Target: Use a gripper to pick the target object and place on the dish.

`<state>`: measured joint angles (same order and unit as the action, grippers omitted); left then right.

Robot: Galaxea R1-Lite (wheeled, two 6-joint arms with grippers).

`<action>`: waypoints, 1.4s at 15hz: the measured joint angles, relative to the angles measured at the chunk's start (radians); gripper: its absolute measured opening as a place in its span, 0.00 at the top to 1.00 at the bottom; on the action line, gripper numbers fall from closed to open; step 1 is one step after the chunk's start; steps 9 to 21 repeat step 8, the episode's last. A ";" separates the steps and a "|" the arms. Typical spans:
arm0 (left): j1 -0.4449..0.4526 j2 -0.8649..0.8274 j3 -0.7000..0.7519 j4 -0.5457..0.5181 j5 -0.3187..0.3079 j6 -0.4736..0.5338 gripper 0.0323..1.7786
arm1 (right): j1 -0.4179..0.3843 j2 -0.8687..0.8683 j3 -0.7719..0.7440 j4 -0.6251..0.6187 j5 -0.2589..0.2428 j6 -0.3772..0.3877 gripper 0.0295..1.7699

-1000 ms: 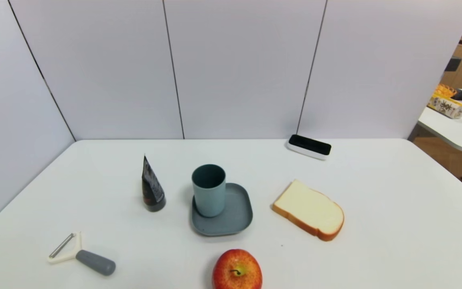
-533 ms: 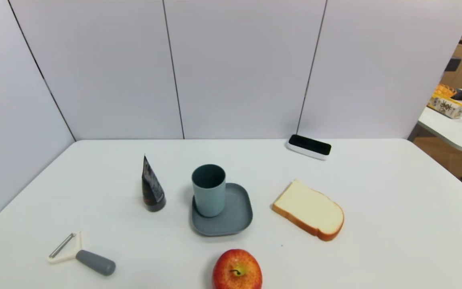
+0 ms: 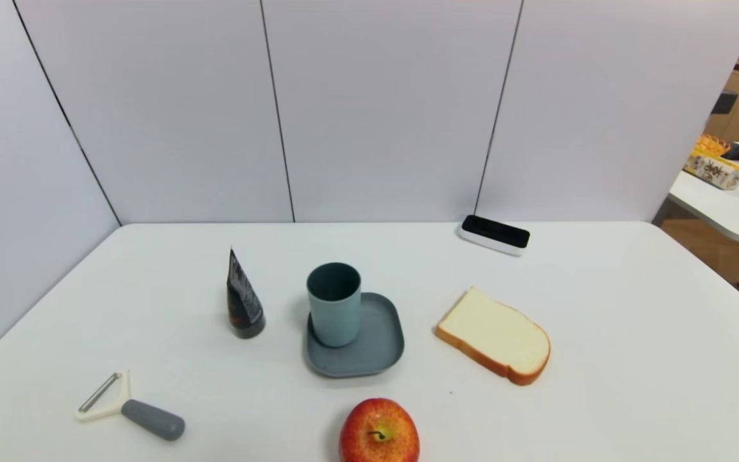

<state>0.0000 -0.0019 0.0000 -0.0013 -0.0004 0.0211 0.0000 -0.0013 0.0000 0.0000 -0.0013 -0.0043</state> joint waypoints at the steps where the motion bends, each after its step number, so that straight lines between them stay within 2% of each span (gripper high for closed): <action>1: 0.000 0.000 0.000 0.000 0.000 0.000 0.05 | 0.000 0.000 0.000 0.000 0.000 0.000 0.03; 21: 0.000 0.000 0.000 0.000 0.000 0.000 0.05 | 0.000 0.000 0.000 0.000 0.002 -0.001 0.03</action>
